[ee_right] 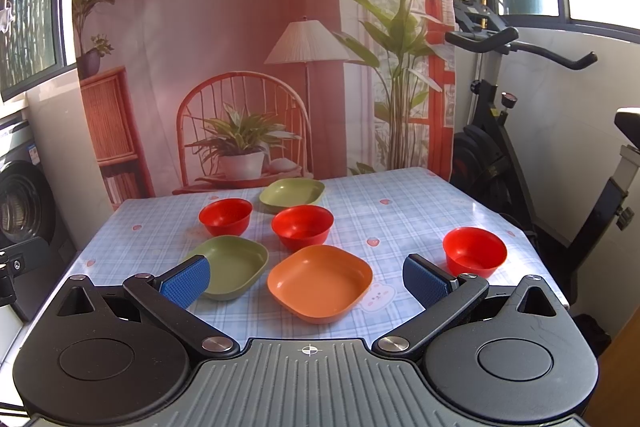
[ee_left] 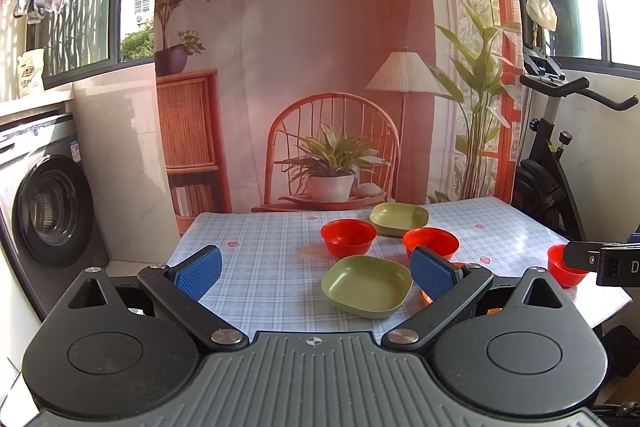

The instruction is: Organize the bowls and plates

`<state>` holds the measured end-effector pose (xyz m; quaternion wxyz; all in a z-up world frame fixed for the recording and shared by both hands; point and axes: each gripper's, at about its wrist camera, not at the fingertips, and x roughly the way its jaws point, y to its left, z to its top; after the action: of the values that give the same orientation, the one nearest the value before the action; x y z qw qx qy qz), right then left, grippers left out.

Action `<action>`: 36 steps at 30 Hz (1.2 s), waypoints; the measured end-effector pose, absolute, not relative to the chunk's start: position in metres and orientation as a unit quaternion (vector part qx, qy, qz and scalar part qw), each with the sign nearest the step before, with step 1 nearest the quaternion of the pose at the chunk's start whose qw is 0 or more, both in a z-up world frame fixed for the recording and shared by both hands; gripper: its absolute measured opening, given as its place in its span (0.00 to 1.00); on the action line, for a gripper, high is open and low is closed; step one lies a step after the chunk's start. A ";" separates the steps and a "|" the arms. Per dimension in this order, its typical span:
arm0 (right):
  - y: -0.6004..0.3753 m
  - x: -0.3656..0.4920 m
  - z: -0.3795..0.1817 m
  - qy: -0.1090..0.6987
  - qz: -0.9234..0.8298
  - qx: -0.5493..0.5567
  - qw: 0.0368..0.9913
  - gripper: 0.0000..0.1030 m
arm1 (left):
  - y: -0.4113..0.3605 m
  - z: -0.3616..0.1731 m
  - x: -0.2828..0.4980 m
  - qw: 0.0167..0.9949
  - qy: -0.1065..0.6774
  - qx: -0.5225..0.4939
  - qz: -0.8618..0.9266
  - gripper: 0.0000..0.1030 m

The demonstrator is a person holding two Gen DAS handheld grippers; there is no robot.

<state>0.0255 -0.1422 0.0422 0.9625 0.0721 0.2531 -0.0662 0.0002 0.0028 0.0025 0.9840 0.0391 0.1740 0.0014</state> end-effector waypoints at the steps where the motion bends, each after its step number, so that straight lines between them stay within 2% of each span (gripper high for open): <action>1: -0.142 0.025 0.042 0.253 -0.066 0.072 0.962 1.00 | 0.003 0.002 0.000 0.984 0.174 0.038 0.002 0.98; 9: -0.151 0.039 0.044 0.257 -0.049 0.086 0.961 1.00 | 0.006 0.011 0.015 0.986 0.162 0.044 0.003 0.98; 13: -0.169 0.059 0.049 0.231 -0.053 0.105 0.966 1.00 | 0.002 0.018 0.037 0.987 0.135 0.083 0.029 0.98; 17: -0.193 0.084 0.051 0.204 -0.058 0.127 0.969 1.00 | 0.005 0.020 0.062 0.989 0.132 0.069 0.013 0.98; 23: -0.223 0.124 0.035 0.181 -0.070 0.144 0.970 1.00 | 0.002 0.007 0.110 0.985 0.164 0.045 0.001 0.97; 29: -0.237 0.161 0.011 0.187 -0.060 0.144 0.970 1.00 | -0.016 -0.027 0.149 0.975 0.217 0.035 -0.022 0.91; 31: -0.240 0.174 -0.001 0.202 -0.056 0.140 0.968 1.00 | -0.024 -0.043 0.163 0.970 0.238 0.039 -0.029 0.86; 36: -0.244 0.198 -0.028 0.248 -0.021 0.148 0.957 1.00 | -0.038 -0.074 0.191 0.961 0.270 0.031 -0.044 0.84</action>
<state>0.1981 -0.2443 -0.0279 0.9571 0.1479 0.2484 -0.0208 0.1911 -0.0385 -0.0740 0.9614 0.0314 0.2698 -0.0436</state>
